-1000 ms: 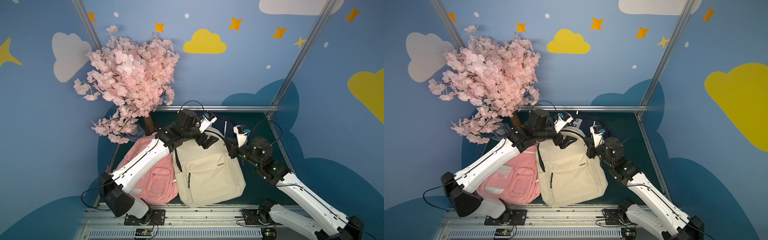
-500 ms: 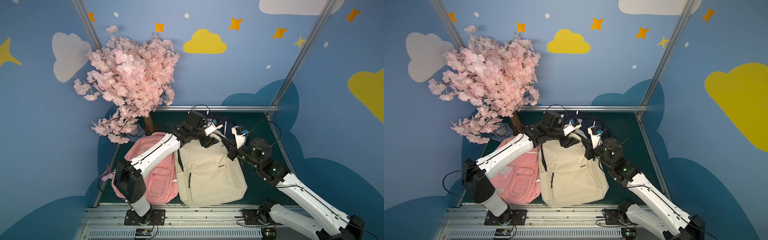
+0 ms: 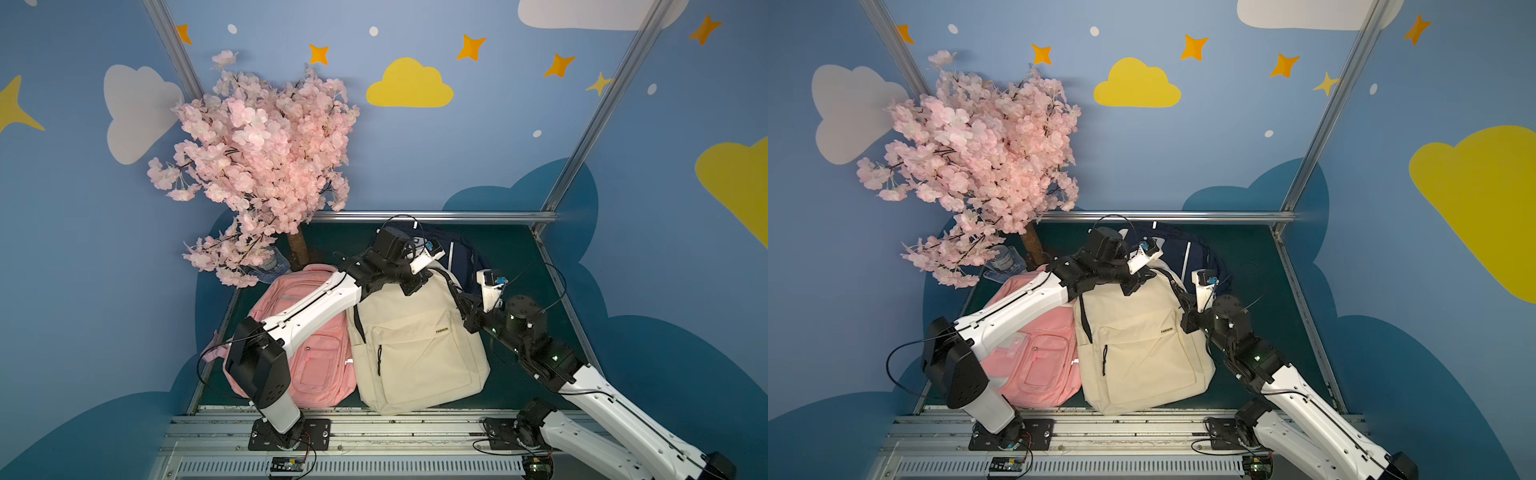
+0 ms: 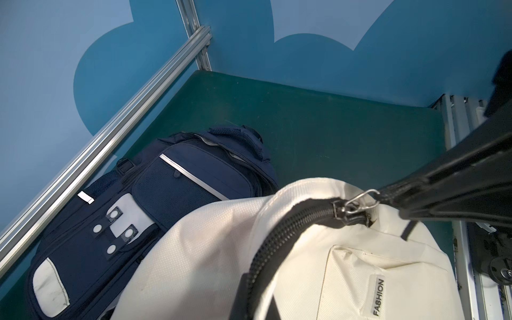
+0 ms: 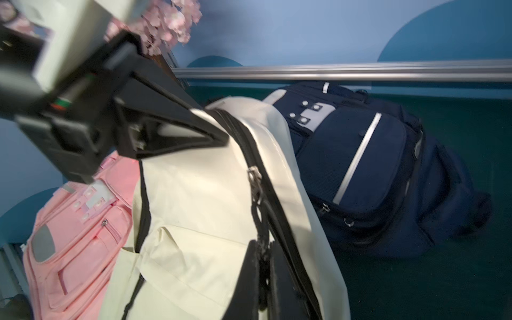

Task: Zip up the backpack
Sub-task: Zip the zipper on the backpack, then pick up the backpack from the center of the board.

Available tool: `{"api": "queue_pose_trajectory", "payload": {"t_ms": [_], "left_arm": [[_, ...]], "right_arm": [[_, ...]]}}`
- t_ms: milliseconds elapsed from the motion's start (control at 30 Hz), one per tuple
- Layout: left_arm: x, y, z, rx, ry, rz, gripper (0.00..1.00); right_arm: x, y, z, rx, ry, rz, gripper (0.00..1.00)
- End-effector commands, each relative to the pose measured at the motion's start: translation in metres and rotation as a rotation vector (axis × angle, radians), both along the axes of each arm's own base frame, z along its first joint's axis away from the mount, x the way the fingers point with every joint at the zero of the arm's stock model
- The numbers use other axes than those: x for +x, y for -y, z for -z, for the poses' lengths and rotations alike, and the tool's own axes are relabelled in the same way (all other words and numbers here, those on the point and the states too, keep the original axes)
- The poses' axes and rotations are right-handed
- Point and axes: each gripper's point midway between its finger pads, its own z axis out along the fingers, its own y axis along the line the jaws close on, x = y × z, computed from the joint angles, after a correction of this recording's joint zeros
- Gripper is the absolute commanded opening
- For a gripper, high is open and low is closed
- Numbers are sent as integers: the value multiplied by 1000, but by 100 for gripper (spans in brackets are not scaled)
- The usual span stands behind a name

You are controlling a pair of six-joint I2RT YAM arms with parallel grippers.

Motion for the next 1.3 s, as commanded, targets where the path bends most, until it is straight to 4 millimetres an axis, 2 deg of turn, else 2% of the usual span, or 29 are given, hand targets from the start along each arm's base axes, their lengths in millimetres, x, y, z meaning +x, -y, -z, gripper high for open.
{"api": "queue_pose_trajectory", "payload": {"t_ms": [0, 167, 300, 400, 533, 567, 633, 700, 767, 833, 867, 967, 1033, 1100, 1133, 1200, 1267], "left_arm": [[10, -14, -34, -69, 58, -70, 2], [22, -27, -44, -85, 69, -136, 3], [34, -36, -45, -89, 72, -178, 2], [34, -29, -41, -83, 61, -150, 2], [31, -7, -24, -44, 21, -100, 5], [31, -2, -18, -29, 15, -87, 5], [32, 9, -5, -6, 5, -64, 5], [32, 19, 5, 0, -17, -22, 5], [39, 25, 16, 25, -34, -12, 6], [47, 35, 26, 40, -64, 3, 9], [50, 39, 29, 46, -78, 4, 12], [64, 48, 43, 97, -148, -46, 35], [86, 39, 51, 161, -173, -214, 64], [108, 14, 52, 225, -176, -452, 78], [112, 4, 47, 233, -187, -530, 82], [105, -23, 43, 261, -241, -674, 86], [87, -45, 41, 266, -293, -775, 88]], "right_arm": [[-7, 20, 35, -20, -97, 85, 0], [-22, 34, 85, -49, -224, 126, 0], [-35, 37, 110, -31, -296, 129, 0], [-37, 33, 112, 3, -295, 111, 0], [-33, 23, 94, 25, -252, 67, 0], [-31, 22, 90, 20, -247, 61, 6], [-27, 20, 87, 0, -247, 56, 32], [-24, 24, 87, -18, -263, 82, 49], [-20, 34, 92, -31, -291, 134, 61], [-18, 40, 97, -33, -315, 160, 67], [-16, 42, 98, -25, -322, 173, 68], [-13, 51, 105, -2, -354, 214, 71], [-11, 61, 109, 5, -371, 265, 74], [-9, 77, 115, 13, -401, 339, 77], [-8, 81, 117, 27, -415, 353, 79], [-5, 85, 121, 71, -445, 352, 83], [-2, 84, 125, 101, -475, 326, 84]]}}
